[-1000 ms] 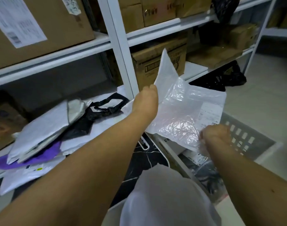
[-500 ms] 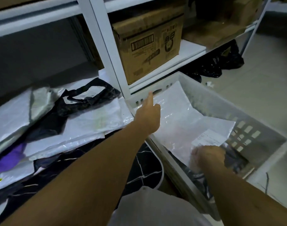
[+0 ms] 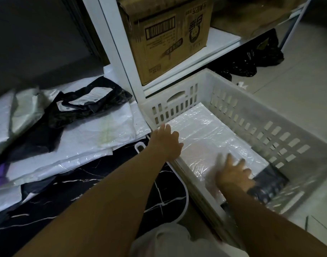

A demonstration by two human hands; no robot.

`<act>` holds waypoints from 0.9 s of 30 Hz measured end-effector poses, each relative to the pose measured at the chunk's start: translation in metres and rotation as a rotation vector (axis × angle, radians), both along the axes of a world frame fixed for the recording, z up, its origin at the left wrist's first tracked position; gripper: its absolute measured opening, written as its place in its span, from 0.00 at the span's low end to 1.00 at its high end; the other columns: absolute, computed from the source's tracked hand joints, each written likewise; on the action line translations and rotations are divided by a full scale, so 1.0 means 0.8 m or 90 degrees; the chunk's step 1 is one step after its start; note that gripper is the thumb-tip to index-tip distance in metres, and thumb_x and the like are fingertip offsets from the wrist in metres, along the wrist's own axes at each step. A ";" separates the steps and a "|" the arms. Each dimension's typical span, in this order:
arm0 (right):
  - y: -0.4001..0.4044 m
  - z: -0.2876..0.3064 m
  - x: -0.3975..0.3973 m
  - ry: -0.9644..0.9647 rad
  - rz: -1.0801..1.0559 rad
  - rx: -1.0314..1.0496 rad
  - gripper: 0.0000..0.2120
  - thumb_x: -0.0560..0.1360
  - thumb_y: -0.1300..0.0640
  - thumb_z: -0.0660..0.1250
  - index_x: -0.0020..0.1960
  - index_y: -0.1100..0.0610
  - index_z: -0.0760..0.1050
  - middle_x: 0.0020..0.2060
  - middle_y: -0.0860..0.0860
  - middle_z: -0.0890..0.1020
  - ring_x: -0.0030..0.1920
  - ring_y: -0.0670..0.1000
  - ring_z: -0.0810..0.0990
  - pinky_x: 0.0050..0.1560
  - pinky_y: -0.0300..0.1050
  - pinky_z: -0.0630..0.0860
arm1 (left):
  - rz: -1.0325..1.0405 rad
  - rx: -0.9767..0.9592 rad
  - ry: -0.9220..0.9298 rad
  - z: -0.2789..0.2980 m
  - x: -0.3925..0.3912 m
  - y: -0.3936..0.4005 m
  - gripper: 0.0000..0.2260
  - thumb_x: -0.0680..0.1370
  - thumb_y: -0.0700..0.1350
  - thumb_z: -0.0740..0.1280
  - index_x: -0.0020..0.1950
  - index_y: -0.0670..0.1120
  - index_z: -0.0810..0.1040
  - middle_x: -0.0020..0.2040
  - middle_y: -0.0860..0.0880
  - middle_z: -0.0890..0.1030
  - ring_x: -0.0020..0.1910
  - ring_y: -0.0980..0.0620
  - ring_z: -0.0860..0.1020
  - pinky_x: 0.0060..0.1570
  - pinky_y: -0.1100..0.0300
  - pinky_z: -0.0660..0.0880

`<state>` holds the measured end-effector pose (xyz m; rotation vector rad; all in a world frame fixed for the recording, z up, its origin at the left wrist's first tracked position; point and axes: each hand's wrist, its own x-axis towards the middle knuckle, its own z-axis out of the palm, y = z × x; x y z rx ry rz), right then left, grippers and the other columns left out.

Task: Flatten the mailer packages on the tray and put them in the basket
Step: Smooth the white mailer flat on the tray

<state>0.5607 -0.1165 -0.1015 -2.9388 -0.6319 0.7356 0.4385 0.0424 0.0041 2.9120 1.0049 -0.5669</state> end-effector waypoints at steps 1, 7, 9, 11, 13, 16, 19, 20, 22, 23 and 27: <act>0.001 -0.006 -0.001 -0.001 0.052 0.006 0.29 0.78 0.39 0.54 0.74 0.39 0.45 0.77 0.54 0.48 0.73 0.63 0.56 0.65 0.66 0.63 | -0.006 0.003 0.009 -0.005 -0.001 0.000 0.25 0.82 0.58 0.49 0.75 0.46 0.60 0.78 0.40 0.52 0.77 0.42 0.49 0.74 0.45 0.52; 0.009 -0.073 0.000 0.133 0.286 -0.075 0.32 0.73 0.32 0.58 0.72 0.35 0.47 0.73 0.54 0.47 0.71 0.68 0.55 0.65 0.69 0.65 | -0.025 0.041 -0.026 -0.017 -0.007 -0.002 0.24 0.83 0.57 0.45 0.75 0.47 0.63 0.78 0.41 0.52 0.77 0.43 0.46 0.74 0.44 0.47; 0.008 -0.090 0.002 0.156 0.310 -0.092 0.32 0.73 0.32 0.56 0.72 0.35 0.47 0.75 0.57 0.49 0.72 0.68 0.56 0.66 0.68 0.64 | -0.023 0.036 -0.035 -0.019 -0.008 -0.001 0.24 0.83 0.56 0.45 0.75 0.47 0.62 0.78 0.41 0.52 0.78 0.43 0.46 0.74 0.44 0.47; 0.011 -0.095 0.008 0.177 0.307 -0.109 0.34 0.71 0.31 0.57 0.72 0.34 0.47 0.75 0.57 0.50 0.72 0.67 0.58 0.66 0.67 0.64 | -0.013 0.031 -0.045 -0.021 -0.010 -0.001 0.24 0.83 0.56 0.45 0.75 0.47 0.62 0.78 0.41 0.52 0.78 0.43 0.45 0.74 0.44 0.46; 0.017 -0.102 0.017 0.195 0.300 -0.126 0.35 0.68 0.29 0.57 0.71 0.33 0.48 0.75 0.55 0.53 0.71 0.66 0.59 0.65 0.67 0.65 | -0.013 0.032 -0.048 -0.022 -0.010 -0.003 0.24 0.83 0.55 0.45 0.75 0.48 0.62 0.78 0.41 0.52 0.78 0.43 0.45 0.75 0.44 0.45; 0.026 -0.119 0.029 0.213 0.305 -0.143 0.32 0.66 0.30 0.56 0.69 0.35 0.56 0.72 0.57 0.63 0.70 0.64 0.64 0.64 0.64 0.67 | -0.017 0.038 -0.055 -0.024 -0.010 -0.003 0.23 0.83 0.55 0.45 0.74 0.48 0.63 0.78 0.41 0.53 0.78 0.43 0.46 0.75 0.44 0.45; 0.042 -0.098 0.026 0.220 0.287 -0.096 0.25 0.69 0.36 0.57 0.64 0.43 0.68 0.64 0.57 0.73 0.63 0.61 0.73 0.63 0.60 0.70 | -0.020 0.043 -0.063 -0.025 -0.011 -0.003 0.24 0.83 0.56 0.45 0.74 0.47 0.64 0.78 0.41 0.54 0.78 0.43 0.47 0.75 0.43 0.47; 0.047 -0.085 0.024 0.212 0.279 -0.077 0.23 0.70 0.38 0.59 0.63 0.45 0.70 0.62 0.57 0.75 0.61 0.60 0.74 0.63 0.59 0.71 | -0.021 0.042 -0.066 -0.024 -0.011 -0.004 0.24 0.83 0.56 0.45 0.73 0.47 0.65 0.78 0.42 0.55 0.78 0.43 0.47 0.74 0.44 0.47; 0.054 -0.063 0.023 0.212 0.285 -0.047 0.21 0.73 0.41 0.59 0.61 0.49 0.73 0.61 0.56 0.77 0.60 0.59 0.75 0.63 0.58 0.71 | -0.027 0.035 -0.073 -0.020 -0.015 -0.007 0.24 0.83 0.56 0.45 0.73 0.46 0.65 0.78 0.42 0.56 0.78 0.44 0.48 0.75 0.44 0.48; 0.056 -0.054 0.024 0.211 0.286 -0.035 0.22 0.74 0.42 0.57 0.63 0.51 0.73 0.63 0.56 0.76 0.62 0.59 0.74 0.64 0.58 0.70 | -0.031 0.025 -0.077 -0.019 -0.017 -0.009 0.24 0.83 0.56 0.45 0.74 0.46 0.65 0.78 0.42 0.55 0.78 0.44 0.48 0.75 0.45 0.48; 0.061 0.011 0.013 0.178 0.225 0.042 0.26 0.82 0.47 0.55 0.77 0.56 0.59 0.75 0.58 0.64 0.74 0.60 0.62 0.74 0.55 0.59 | -0.046 0.014 -0.070 -0.007 -0.034 -0.025 0.23 0.83 0.56 0.46 0.74 0.48 0.63 0.78 0.43 0.54 0.78 0.45 0.48 0.74 0.41 0.49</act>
